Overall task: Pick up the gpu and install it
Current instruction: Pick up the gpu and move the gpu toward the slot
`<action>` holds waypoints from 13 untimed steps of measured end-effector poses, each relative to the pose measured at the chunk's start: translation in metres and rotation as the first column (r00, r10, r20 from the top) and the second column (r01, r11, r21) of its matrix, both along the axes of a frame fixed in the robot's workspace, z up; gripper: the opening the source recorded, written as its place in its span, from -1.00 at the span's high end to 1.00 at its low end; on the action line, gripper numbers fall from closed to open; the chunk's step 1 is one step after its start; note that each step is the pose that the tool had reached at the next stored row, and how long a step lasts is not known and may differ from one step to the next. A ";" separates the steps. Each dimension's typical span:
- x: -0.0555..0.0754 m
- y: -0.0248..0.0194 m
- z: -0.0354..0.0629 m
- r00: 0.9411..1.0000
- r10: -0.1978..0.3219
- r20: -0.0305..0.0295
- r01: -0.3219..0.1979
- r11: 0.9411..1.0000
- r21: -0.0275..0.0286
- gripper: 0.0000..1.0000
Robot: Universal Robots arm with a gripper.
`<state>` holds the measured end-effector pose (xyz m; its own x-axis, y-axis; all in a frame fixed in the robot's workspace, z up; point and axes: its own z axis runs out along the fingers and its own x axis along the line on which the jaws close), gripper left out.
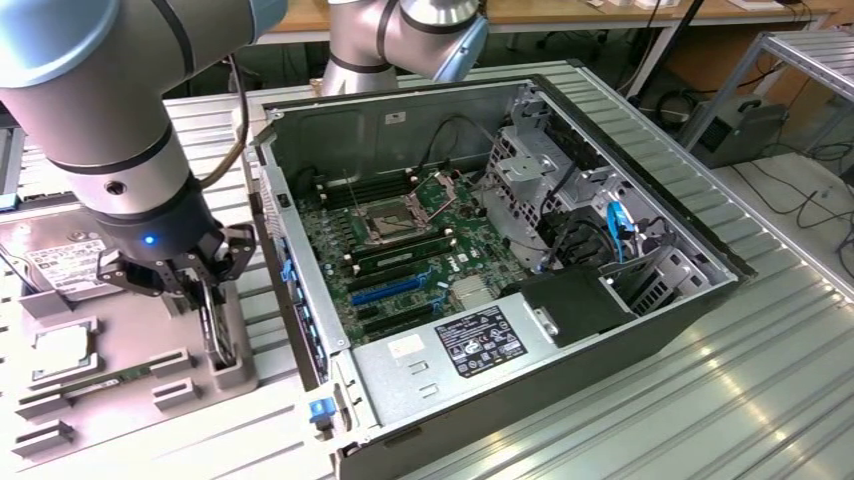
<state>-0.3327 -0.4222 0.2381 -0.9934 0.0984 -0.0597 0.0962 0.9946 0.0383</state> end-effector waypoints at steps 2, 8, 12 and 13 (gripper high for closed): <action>0.001 0.0000 0.0024 1.000 0.003 -0.015 -0.003 1.000 0.000 0.43; 0.004 -0.0001 0.0050 1.000 0.008 -0.029 -0.008 1.000 0.000 0.43; 0.006 -0.0001 0.0102 1.000 0.010 -0.029 -0.010 1.000 0.000 0.43; 0.006 -0.0001 0.0119 1.000 0.011 -0.029 -0.011 1.000 0.000 0.43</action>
